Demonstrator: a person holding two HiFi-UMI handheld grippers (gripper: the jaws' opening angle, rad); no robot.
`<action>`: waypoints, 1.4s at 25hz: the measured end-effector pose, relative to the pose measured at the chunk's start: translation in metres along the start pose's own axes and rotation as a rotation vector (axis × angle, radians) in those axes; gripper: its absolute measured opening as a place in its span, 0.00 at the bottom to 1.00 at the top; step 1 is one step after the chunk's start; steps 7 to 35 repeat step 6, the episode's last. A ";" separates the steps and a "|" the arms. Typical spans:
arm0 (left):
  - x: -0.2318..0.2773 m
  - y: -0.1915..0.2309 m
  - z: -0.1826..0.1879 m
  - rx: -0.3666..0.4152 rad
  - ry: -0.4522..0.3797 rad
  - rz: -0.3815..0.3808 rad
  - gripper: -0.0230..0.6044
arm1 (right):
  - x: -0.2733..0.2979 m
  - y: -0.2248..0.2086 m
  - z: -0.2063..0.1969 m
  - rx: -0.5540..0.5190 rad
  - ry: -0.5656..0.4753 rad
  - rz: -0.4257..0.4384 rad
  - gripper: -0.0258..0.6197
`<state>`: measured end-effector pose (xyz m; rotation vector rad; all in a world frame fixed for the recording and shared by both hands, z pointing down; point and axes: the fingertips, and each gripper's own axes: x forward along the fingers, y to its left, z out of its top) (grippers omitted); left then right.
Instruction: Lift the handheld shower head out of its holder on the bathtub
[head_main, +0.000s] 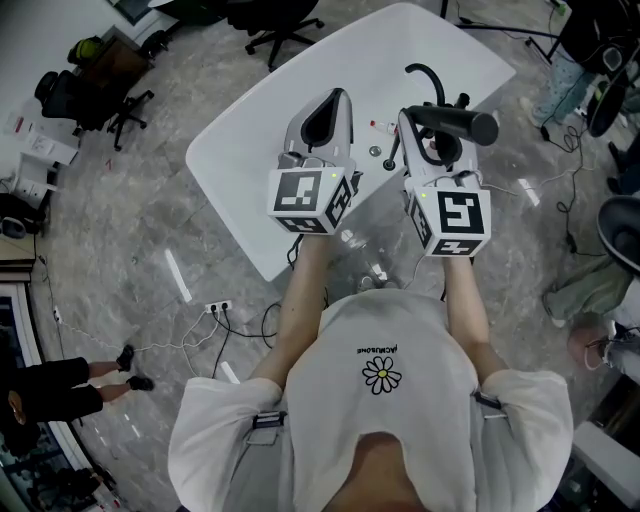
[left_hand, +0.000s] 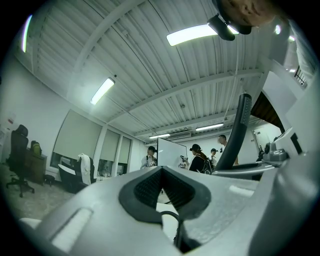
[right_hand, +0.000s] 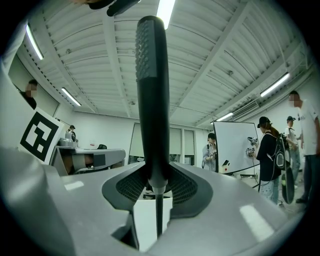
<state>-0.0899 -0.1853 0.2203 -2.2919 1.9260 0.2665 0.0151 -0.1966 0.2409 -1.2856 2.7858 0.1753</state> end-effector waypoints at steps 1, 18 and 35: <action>-0.001 -0.002 0.000 0.000 -0.001 0.000 0.04 | -0.002 0.000 0.000 0.000 0.001 -0.001 0.28; -0.004 -0.009 0.004 -0.006 0.000 -0.001 0.04 | -0.011 -0.003 0.004 -0.001 -0.002 0.000 0.28; -0.004 -0.009 0.004 -0.006 0.000 -0.001 0.04 | -0.011 -0.003 0.004 -0.001 -0.002 0.000 0.28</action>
